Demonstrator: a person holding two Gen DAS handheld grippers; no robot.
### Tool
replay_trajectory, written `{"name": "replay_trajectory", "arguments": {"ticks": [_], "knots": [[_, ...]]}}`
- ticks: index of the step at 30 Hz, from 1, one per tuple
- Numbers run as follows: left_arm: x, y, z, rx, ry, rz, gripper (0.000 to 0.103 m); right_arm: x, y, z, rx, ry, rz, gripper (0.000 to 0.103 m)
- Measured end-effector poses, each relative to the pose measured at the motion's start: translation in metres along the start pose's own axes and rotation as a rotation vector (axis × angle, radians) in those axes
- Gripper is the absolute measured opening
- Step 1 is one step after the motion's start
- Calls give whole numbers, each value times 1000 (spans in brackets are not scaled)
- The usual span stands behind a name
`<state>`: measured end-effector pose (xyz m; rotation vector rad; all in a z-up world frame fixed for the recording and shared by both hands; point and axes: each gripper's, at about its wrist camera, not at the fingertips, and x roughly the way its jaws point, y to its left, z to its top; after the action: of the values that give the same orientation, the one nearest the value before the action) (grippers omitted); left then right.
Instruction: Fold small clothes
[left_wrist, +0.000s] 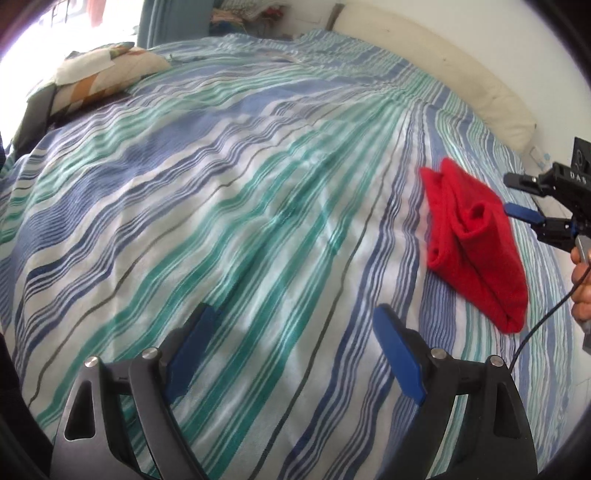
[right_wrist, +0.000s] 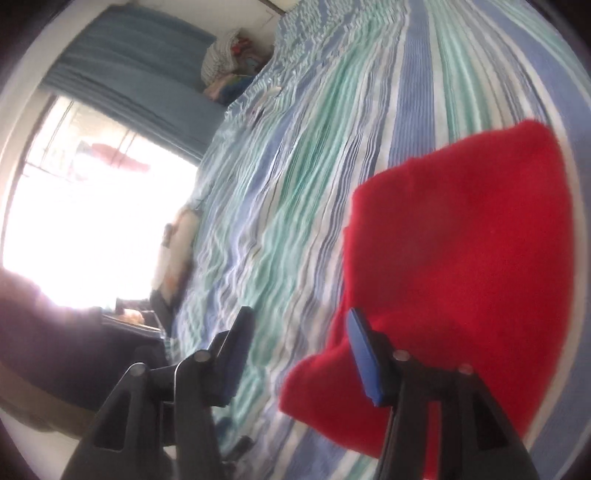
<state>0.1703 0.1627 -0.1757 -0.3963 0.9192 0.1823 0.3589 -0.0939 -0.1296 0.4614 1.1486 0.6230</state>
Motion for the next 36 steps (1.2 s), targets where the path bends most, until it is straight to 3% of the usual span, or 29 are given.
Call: {"name": "replay_trajectory", "arguments": {"ticks": [2,4,6,11,15,19,22,24,27,32,35,36], "knots": [[2,1,0,-13,6,-3,88,-12,4,-4,-117,-11,-144,52],[3,-2,-1,-8,7,0,89,-8,4,-14,-188,29,-220,43],[3,-6,-4,12,6,5,89,13,6,-30,-242,88,-252,35],[4,-13,-7,54,3,20,89,71,29,-67,-381,113,-298,35],[3,-14,-6,47,6,2,89,70,50,-74,-472,116,-310,35],[-1,-14,-6,49,-3,-15,88,15,45,-75,-472,60,-274,34],[-2,-14,-7,46,-4,-34,89,-27,25,-88,-452,4,-332,34],[0,-16,-9,49,3,-44,89,-35,4,-96,-413,2,-386,34],[-6,-21,-10,75,-5,-40,88,-20,-21,-106,-334,18,-392,35],[-43,-36,23,75,-93,-178,88,-14,1,-130,-386,-33,-415,39],[-30,-78,67,160,-17,-327,88,-44,10,-161,-399,-116,-402,42],[-19,-95,82,188,22,-373,82,-54,8,-175,-392,-138,-389,44]]}}
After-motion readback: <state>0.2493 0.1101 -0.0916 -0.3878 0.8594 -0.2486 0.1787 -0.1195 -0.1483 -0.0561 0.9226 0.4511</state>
